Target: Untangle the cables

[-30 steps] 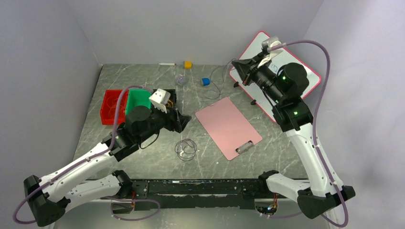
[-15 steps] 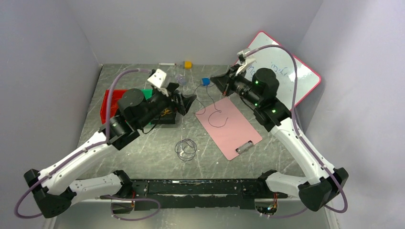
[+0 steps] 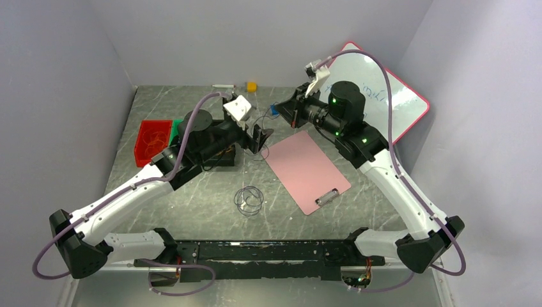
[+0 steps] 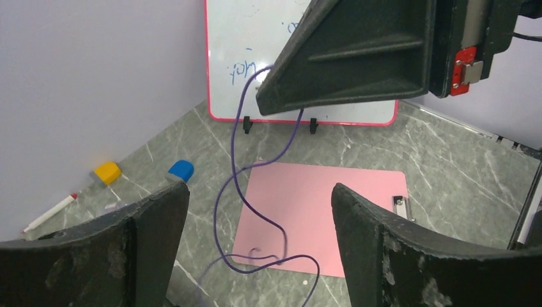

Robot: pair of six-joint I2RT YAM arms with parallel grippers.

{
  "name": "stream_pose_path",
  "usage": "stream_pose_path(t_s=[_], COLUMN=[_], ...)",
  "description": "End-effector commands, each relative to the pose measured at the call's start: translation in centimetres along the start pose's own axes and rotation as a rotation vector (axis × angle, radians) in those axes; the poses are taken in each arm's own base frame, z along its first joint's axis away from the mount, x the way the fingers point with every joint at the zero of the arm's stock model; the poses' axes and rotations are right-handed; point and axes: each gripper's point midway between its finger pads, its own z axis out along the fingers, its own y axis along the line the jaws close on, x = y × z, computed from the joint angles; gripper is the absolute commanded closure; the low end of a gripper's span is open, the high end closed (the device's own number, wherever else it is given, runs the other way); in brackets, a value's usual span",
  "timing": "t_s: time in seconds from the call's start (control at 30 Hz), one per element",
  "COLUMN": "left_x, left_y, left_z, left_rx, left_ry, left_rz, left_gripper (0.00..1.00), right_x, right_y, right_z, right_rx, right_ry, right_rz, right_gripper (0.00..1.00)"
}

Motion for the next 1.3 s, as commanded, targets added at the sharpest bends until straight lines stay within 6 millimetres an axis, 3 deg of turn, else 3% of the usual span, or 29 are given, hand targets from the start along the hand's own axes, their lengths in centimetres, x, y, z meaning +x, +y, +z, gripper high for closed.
stream_pose_path(t_s=[0.0, 0.3, 0.47, 0.6, 0.73, 0.83, 0.9, 1.1, 1.27], left_x=[-3.0, -2.3, -1.7, -1.6, -1.3, -1.0, -0.6, -0.8, -0.3], left_y=[-0.2, -0.4, -0.8, -0.6, -0.1, 0.6, 1.9, 6.9, 12.6], left_z=[0.4, 1.8, 2.3, 2.0, 1.6, 1.3, 1.0, -1.1, -4.1], left_rx=[0.044, 0.068, 0.092, 0.078, 0.048, 0.011, -0.053, -0.191, -0.365], left_ry=[-0.096, -0.085, -0.062, -0.065, -0.051, -0.032, -0.008, -0.012, 0.003], left_rz=[0.068, 0.108, 0.109, 0.096, 0.09, 0.078, 0.064, -0.011, -0.057], left_gripper=[0.14, 0.22, 0.52, 0.82, 0.93, 0.93, 0.93, 0.93, 0.93], right_x=[-0.5, -1.1, -0.8, -0.7, -0.7, -0.9, -1.1, -1.1, -0.5], right_y=[1.7, 3.4, 3.4, 3.1, 2.7, 2.2, 1.8, 0.8, 0.1], right_z=[-0.8, -1.2, -1.0, -0.9, -0.9, -1.1, -1.4, -2.1, -2.4], right_rx=[-0.065, -0.146, -0.151, -0.14, -0.118, -0.087, -0.064, -0.01, 0.023], right_ry=[0.021, 0.012, 0.018, 0.009, -0.005, -0.025, -0.045, -0.097, -0.103], right_rz=[0.011, 0.041, 0.046, 0.049, 0.046, 0.036, 0.031, 0.012, -0.007], right_gripper=[1.0, 1.0, 1.0, 1.0, 1.0, 0.83, 0.72, 0.51, 0.47])
